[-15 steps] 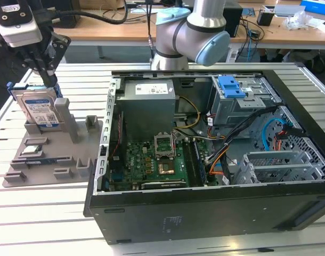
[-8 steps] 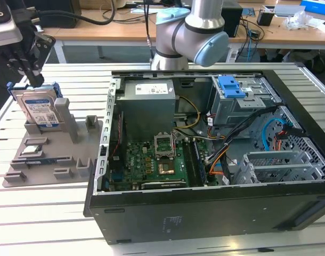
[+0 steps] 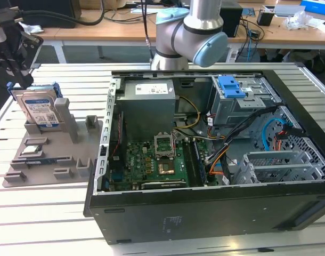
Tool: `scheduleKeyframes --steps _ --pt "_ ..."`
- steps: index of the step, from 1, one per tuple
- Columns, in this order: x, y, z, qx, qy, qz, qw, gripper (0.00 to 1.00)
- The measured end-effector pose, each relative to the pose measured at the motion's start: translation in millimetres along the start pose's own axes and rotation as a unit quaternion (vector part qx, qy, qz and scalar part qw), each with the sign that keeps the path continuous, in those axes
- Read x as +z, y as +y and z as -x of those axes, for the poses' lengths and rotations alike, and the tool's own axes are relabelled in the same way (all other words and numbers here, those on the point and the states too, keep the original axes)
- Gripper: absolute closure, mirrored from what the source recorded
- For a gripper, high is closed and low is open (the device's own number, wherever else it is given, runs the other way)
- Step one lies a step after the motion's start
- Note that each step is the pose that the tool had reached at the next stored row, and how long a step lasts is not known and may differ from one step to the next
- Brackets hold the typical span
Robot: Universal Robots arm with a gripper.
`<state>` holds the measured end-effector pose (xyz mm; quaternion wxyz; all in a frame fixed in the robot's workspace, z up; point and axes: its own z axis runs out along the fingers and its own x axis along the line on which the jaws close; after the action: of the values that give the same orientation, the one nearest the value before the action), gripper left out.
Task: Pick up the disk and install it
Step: 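Reach for the disk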
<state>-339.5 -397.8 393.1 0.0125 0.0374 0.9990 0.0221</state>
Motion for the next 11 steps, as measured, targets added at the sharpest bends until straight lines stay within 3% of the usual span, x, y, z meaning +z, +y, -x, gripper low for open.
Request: scheduleKeyframes --steps 11 --pt "-0.5 -1.7 -23.4 0.000 0.0000 0.0000 1.0000 0.89"
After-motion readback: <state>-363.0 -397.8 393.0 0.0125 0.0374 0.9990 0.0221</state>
